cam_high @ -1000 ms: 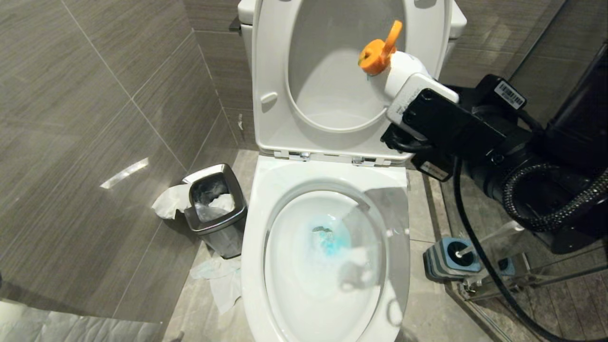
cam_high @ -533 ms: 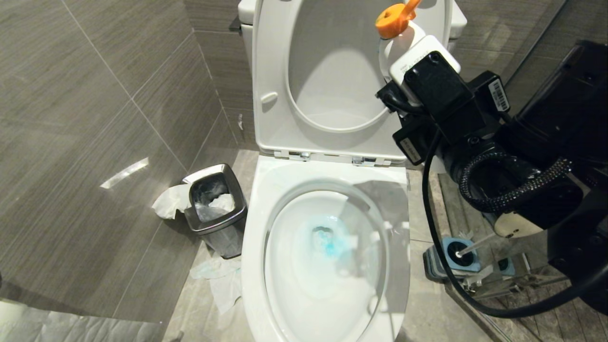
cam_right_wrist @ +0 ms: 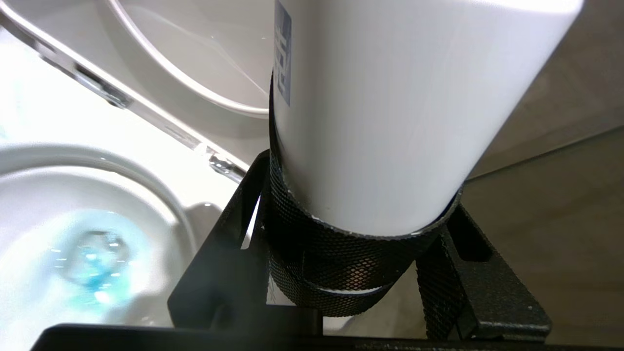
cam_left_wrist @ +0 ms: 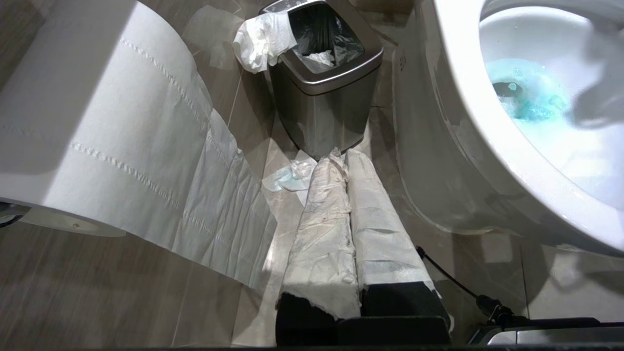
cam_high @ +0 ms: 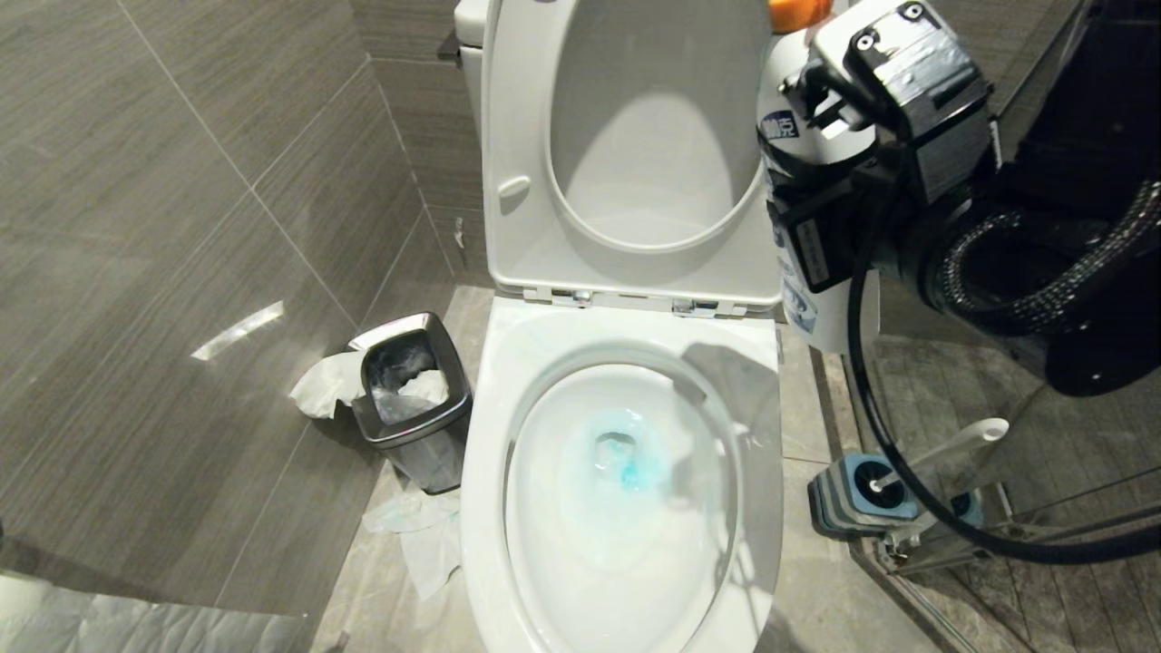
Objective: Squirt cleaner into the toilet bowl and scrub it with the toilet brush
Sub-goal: Place the cleaning agent on the floor
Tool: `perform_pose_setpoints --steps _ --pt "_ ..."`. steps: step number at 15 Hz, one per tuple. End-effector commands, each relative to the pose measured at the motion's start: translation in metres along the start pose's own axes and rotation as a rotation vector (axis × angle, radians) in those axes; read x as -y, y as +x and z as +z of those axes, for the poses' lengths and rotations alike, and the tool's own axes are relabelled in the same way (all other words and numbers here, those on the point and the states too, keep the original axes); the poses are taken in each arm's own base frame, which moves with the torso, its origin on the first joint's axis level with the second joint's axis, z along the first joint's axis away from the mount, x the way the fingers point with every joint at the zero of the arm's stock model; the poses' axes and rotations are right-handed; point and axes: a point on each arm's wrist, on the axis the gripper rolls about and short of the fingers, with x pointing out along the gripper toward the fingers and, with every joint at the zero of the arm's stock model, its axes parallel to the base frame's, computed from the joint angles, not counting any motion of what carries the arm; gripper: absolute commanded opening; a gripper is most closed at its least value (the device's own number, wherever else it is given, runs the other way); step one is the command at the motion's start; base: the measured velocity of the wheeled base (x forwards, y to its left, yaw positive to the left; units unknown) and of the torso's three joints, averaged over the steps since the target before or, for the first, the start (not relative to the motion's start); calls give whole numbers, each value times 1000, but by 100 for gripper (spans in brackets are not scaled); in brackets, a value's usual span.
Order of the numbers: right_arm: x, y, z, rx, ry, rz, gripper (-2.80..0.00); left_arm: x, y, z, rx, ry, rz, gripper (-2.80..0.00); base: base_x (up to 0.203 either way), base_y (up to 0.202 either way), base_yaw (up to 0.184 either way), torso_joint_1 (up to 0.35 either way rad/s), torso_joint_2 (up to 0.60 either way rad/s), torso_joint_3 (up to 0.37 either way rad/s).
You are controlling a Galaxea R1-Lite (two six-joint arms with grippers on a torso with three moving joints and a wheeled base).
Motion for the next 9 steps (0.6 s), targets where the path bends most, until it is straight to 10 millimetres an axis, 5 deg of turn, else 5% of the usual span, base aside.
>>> perform_pose_setpoints --steps 1,9 --pt "18 -11 11 -7 83 1 -280 0 0 0 -2 1 0 -280 0 0 0 0 0 0" --pt "81 -47 13 -23 244 -59 -280 0 0 0 0 2 -2 -280 0 0 0 0 0 0"
